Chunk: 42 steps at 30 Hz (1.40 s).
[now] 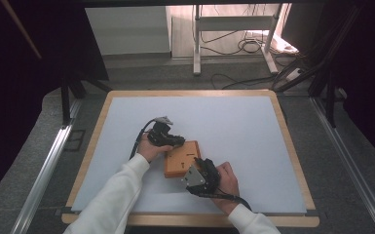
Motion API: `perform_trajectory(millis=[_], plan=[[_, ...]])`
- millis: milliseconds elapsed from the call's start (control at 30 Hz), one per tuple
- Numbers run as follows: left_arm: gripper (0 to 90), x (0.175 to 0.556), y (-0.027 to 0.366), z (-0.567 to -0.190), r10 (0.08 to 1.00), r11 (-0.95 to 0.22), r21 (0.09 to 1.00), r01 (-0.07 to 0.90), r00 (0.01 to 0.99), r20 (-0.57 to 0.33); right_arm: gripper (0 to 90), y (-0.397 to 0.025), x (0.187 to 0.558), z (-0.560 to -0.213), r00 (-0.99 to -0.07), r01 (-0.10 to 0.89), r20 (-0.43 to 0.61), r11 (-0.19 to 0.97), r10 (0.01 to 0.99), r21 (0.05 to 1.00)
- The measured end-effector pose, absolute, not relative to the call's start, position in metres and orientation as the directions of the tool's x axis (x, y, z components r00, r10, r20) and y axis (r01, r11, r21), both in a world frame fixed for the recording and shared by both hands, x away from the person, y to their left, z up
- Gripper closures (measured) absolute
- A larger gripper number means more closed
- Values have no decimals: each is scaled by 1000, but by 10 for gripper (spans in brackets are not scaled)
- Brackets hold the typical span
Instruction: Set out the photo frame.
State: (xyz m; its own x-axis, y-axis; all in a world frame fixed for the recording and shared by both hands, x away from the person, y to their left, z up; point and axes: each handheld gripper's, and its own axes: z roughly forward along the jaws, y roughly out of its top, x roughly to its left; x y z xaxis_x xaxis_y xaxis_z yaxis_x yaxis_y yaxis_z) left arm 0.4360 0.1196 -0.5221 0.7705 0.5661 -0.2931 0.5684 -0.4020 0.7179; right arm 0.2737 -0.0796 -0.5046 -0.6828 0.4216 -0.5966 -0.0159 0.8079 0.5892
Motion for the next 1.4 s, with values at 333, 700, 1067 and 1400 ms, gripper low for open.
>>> perform_trajectory(millis=[333, 700, 1067, 1400], plan=[[465, 411, 157, -500, 649, -343, 769, 539, 728, -220, 415, -81, 275, -506, -682, -19, -602, 813, 415, 582], [343, 364, 214, -511, 713, -279, 775, 568, 663, -229, 418, -81, 277, -503, -688, -17, -597, 813, 413, 582], [329, 342, 221, -531, 704, -333, 742, 581, 677, -214, 441, -84, 281, -496, -691, -18, -598, 817, 406, 576], [325, 336, 219, -531, 703, -341, 753, 562, 684, -193, 468, -87, 288, -486, -701, -26, -598, 824, 389, 566]])
